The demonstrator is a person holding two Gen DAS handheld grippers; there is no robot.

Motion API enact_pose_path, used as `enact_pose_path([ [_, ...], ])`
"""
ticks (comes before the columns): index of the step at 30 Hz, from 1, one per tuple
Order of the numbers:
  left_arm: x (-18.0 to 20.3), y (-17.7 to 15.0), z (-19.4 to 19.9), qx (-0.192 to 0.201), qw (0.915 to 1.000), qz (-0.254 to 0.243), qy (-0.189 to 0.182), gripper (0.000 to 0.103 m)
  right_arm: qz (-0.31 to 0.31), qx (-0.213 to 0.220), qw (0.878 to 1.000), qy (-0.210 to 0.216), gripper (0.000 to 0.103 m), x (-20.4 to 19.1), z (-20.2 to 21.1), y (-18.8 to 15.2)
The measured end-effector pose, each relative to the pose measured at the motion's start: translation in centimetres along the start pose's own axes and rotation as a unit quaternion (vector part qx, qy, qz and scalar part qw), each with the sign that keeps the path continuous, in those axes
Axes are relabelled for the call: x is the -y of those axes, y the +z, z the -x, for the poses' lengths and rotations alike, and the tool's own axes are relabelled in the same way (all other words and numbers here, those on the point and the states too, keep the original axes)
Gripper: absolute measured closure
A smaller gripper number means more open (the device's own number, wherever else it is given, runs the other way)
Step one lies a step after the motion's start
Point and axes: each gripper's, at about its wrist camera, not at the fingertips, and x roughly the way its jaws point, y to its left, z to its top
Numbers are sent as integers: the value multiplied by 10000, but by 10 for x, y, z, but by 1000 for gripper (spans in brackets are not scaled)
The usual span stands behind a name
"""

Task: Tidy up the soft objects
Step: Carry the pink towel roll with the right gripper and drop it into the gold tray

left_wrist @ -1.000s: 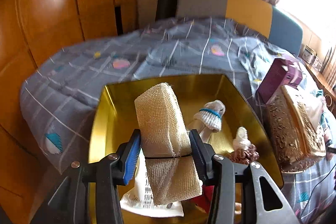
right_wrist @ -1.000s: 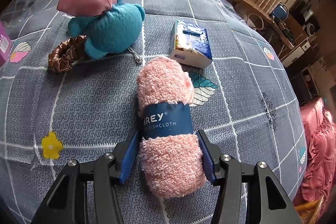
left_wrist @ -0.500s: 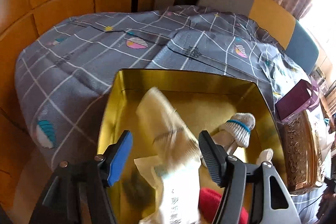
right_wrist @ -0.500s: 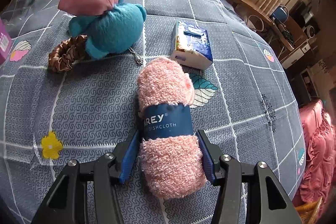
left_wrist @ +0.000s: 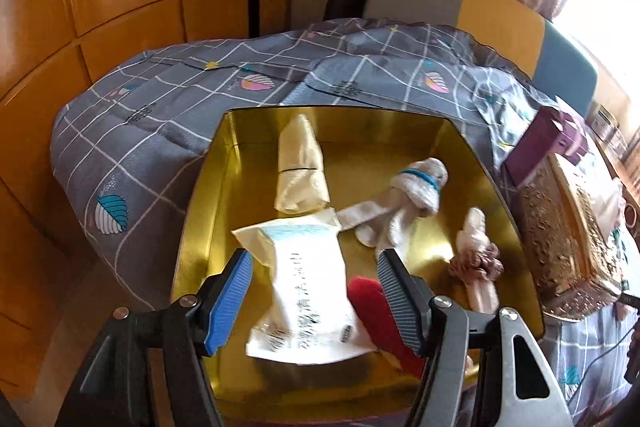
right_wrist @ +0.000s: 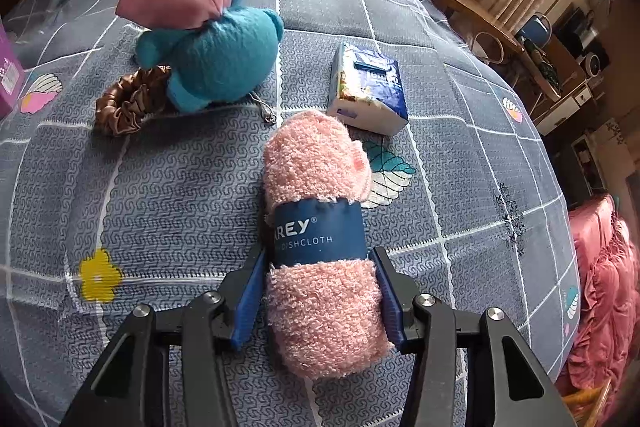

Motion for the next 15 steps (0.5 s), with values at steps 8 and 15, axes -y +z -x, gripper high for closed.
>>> enact_pose_path([
  [8,32,-7,18,144,9972,-613,-403,37,-433,-133,9983,353,54,17,-6,5],
  [15,52,-11,24,178,9927,-1015,-623,37,-626,-172,9968,466,57,28,-12,14],
])
